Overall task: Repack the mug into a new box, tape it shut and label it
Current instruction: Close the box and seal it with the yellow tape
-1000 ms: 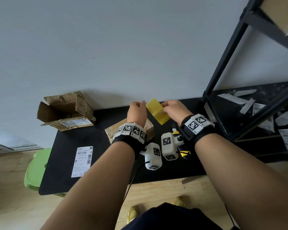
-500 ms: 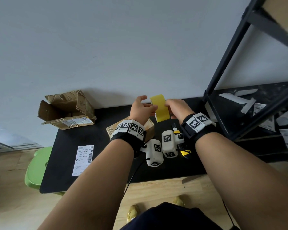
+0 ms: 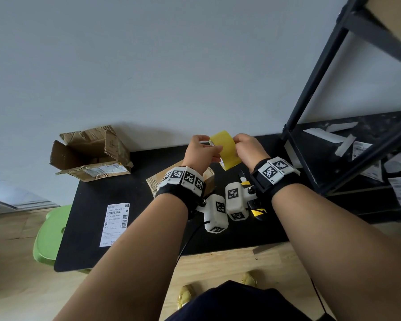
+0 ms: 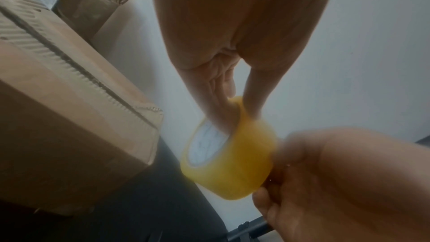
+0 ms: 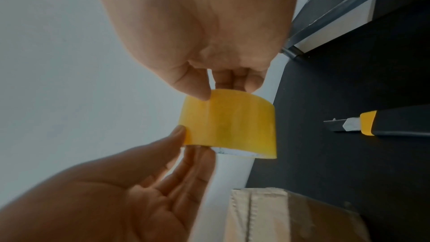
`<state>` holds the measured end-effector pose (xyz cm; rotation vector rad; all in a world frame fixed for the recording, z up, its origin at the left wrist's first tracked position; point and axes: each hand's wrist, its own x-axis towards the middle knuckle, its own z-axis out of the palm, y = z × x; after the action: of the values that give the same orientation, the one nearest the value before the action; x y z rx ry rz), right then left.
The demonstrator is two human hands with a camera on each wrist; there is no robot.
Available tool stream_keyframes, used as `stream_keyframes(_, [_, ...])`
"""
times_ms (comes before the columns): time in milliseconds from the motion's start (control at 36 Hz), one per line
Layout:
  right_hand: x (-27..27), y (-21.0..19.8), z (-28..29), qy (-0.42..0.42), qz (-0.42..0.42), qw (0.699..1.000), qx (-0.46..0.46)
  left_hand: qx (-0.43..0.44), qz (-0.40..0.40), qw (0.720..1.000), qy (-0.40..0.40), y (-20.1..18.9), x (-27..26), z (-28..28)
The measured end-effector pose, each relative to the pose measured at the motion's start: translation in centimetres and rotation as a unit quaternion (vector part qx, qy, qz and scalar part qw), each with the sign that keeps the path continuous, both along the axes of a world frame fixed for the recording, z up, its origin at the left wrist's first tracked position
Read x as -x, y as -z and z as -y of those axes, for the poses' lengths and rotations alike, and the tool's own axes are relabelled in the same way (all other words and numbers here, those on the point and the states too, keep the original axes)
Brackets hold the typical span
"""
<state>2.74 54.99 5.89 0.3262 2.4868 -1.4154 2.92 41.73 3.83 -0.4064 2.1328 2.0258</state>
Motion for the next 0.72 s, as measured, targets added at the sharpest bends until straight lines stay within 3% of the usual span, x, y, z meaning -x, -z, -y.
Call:
stream_keyframes(389, [-0.7, 0.2, -0.3, -0.026, 0.004, 0.999, 0.04, -0.012, 0.011, 0.999, -0.046, -0.2, 0.4, 1.2])
stream_keyframes(472, [-0.6, 0.3, -0.1, -0.037, 0.0, 0.998, 0.041, 0.111, -0.022, 0.993, -0.032, -0.2, 0.4, 1.2])
stream_keyframes(556, [-0.6, 0.2, 0.0, -0.039, -0.003, 0.999, 0.037, 0.281, -0.096, 0.955, 0.012, -0.3, 0.2, 1.1])
stream_keyframes(722, [-0.3, 0.4, 0.1, -0.036, -0.002, 0.998, 0.047, 0.381, -0.188, 0.901, 0.089, -0.5, -0.3, 0.4])
